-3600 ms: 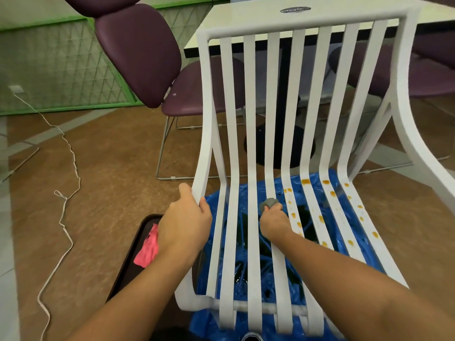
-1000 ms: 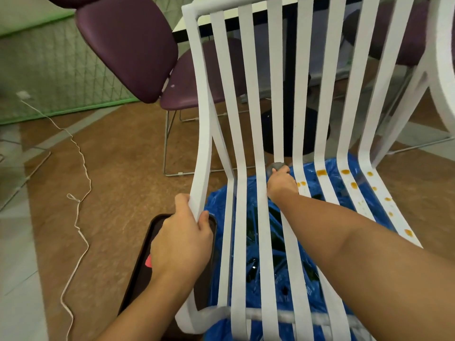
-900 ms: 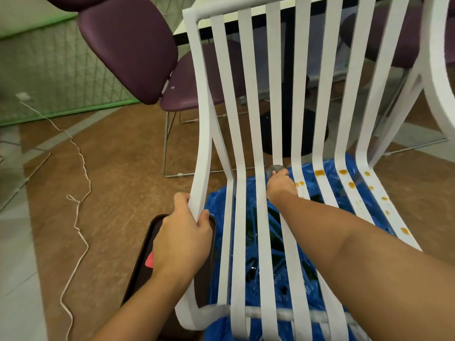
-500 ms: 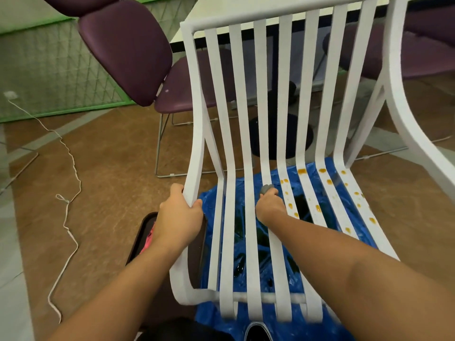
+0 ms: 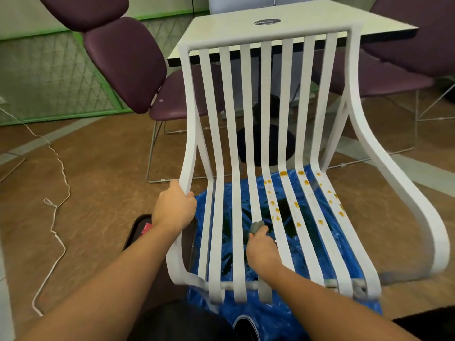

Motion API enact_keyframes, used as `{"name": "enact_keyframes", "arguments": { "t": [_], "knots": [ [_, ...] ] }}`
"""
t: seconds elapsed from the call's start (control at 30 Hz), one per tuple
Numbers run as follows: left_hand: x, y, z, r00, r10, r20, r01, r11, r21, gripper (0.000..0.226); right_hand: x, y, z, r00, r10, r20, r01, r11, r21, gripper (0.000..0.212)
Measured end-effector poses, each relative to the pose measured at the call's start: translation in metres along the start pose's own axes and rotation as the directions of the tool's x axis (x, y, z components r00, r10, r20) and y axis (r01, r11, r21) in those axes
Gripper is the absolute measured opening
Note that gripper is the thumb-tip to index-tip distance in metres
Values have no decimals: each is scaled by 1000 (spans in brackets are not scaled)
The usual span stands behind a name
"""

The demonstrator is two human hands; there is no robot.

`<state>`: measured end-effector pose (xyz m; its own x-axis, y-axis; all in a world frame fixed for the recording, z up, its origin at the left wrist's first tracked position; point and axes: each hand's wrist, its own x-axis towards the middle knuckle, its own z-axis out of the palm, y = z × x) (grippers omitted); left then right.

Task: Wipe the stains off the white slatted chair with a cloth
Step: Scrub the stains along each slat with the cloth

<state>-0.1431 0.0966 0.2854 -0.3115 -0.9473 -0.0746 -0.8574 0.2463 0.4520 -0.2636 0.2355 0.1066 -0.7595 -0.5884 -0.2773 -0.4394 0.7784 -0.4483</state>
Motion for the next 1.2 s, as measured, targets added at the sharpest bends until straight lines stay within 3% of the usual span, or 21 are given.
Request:
{"name": "enact_keyframes", "arguments": {
  "t": [0.43,0.7,0.97,1.1,1.2],
  "knots": [
    [-7,3,3,999,28,-37,-24,992,120,29,-34,18,16,999,48,11,-49,979,200,34],
    [-8,0,7,998,44,-48,-37,988,150,30,9,5,7,997,40,65,-54,974,220,29],
    [-3,-5,11,990,121,-77,-111,986,123,35,76,-19,-3,998,37,42,-41,994,97,36],
    [0,-6,14,987,137,-80,-122,978,169,34,105,-33,-13,996,77,46,-87,956,279,36],
    [2,-7,15,986,151,-75,-136,976,172,32,131,-41,-14,996,80,25,-84,953,292,36]
  ]
}}
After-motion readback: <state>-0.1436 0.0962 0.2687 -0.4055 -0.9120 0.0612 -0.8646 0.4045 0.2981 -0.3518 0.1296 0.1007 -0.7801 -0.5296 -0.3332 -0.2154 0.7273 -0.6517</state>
